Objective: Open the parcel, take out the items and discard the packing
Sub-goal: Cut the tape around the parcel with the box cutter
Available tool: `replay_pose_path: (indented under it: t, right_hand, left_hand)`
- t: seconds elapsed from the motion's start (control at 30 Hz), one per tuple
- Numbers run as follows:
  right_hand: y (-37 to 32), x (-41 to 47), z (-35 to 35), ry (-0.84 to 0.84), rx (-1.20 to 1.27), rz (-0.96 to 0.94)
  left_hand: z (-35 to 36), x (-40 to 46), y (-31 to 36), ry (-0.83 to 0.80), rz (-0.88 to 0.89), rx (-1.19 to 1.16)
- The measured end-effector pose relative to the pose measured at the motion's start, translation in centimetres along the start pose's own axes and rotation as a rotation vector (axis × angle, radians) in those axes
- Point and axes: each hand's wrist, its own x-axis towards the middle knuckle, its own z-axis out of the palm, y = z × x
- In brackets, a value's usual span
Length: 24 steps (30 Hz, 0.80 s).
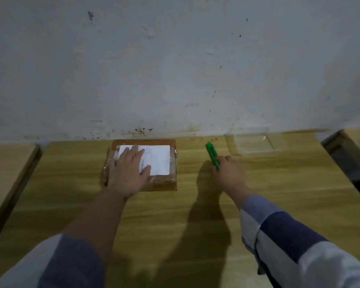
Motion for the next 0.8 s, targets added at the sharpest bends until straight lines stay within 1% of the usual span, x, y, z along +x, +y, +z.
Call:
replay_pose_path:
  t: [0.03, 0.1, 0.17, 0.23, 0.27, 0.33, 0.47, 0.6, 0.7, 0.8]
  right_hand:
    - [0.3, 0.4, 0.2, -0.018, 0.0, 0.027]
    - [1.0, 1.4, 0.8, -0.014, 0.005, 0.049]
    - [1.1, 2.0, 1.3, -0.007, 0.023, 0.057]
    - [1.0, 2.5, 1.8, 0.0, 0.121, 0.083]
    - [0.8, 2.7, 1.9, -0.005, 0.178, 0.099]
    - [0.7, 2.7, 2.2, -0.033, 0.237, 0.12]
    - [0.7, 2.5, 2.2, -0.057, 0.258, 0.095]
    - [-0.4, 2.0, 1.5, -0.08, 0.399, 0.101]
    - [-1.9, 1.1, 0.5, -0.154, 0.59, 0.163]
    - [-3.5, -0.2, -0.8, -0.319, 0.884, 0.246]
  left_hand:
    - [0.4, 0.2, 0.2, 0.002, -0.019, 0.039]
    - [1.4, 0.4, 0.1, 0.061, -0.029, 0.083]
    - [2.3, 0.0, 0.1, 0.179, 0.027, 0.1]
    - [2.9, -0.2, -0.1, 0.251, 0.084, 0.115]
    - [2.7, -0.2, -0.1, 0.261, 0.083, 0.12]
    - [2.7, -0.2, 0.0, 0.257, 0.074, 0.12]
    - [2.6, -0.2, 0.3, 0.251, 0.073, 0.134]
    - [2.5, -0.6, 0.5, 0.217, 0.06, 0.123]
    - [2.5, -0.7, 1.0, 0.136, -0.004, 0.12]
    - [2.5, -0.9, 1.6, 0.046, -0.043, 0.099]
